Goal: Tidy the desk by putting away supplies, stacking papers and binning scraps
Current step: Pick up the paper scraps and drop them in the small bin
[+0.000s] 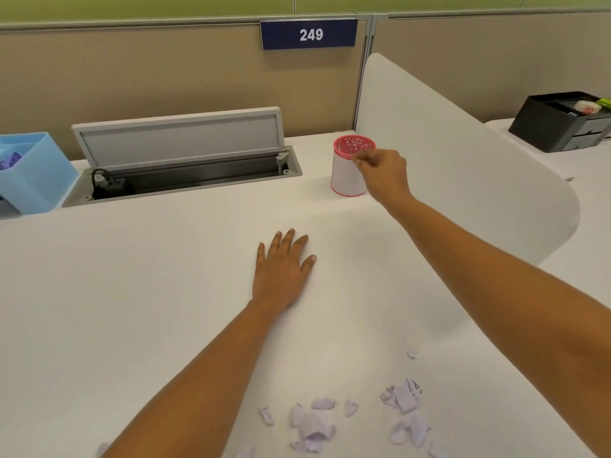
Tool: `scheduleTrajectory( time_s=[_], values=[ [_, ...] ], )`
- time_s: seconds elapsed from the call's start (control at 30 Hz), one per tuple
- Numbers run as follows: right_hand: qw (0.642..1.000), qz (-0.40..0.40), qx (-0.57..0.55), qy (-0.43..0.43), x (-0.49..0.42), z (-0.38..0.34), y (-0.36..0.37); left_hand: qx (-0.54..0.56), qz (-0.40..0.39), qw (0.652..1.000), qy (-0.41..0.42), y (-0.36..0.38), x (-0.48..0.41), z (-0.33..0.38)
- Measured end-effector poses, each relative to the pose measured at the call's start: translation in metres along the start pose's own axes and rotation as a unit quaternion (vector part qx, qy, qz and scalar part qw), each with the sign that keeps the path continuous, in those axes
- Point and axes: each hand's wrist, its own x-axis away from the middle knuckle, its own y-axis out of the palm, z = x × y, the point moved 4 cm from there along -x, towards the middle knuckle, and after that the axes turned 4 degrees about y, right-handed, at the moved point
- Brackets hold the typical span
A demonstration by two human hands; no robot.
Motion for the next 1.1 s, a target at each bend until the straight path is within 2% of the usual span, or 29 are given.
scheduleTrajectory(
  time_s=[0.1, 0.27, 0.43, 0.53, 0.63, 0.7, 0.83, 1.1],
  values=[
    [0.999, -0.036, -0.011, 0.034, 0.052, 0.027, -0.008, 0.017, -0.009, 1.0, 0.002, -0.003, 0.013, 0.0],
    [0.985, -0.041, -0.093, 0.137, 0.142, 0.064, -0.031, 0.056, -0.066, 0.996, 0.017, -0.017, 0.04, -0.011],
    [0.986, -0.054, 0.005, 0.157, 0.207, 0.087, -0.06, 0.064, -0.078, 0.995, 0.025, -0.026, 0.079, -0.025],
    [0.985, -0.067, 0.025, 0.158, 0.237, 0.092, -0.078, 0.071, -0.084, 0.994, 0.028, -0.029, 0.103, -0.034],
    [0.984, -0.097, 0.026, 0.145, 0.264, 0.094, -0.086, 0.122, -0.095, 0.988, 0.015, -0.033, 0.123, -0.047],
    [0.984, -0.11, 0.041, 0.134, 0.277, 0.093, -0.082, 0.147, -0.066, 0.987, 0.004, -0.042, 0.138, -0.059],
    [0.977, -0.129, 0.121, 0.117, 0.291, 0.081, -0.059, 0.129, 0.03, 0.991, -0.03, -0.066, 0.178, -0.097],
    [0.966, -0.209, 0.152, 0.03, 0.328, 0.031, 0.023, 0.133, 0.105, 0.977, -0.132, -0.067, 0.267, -0.169]
  ],
)
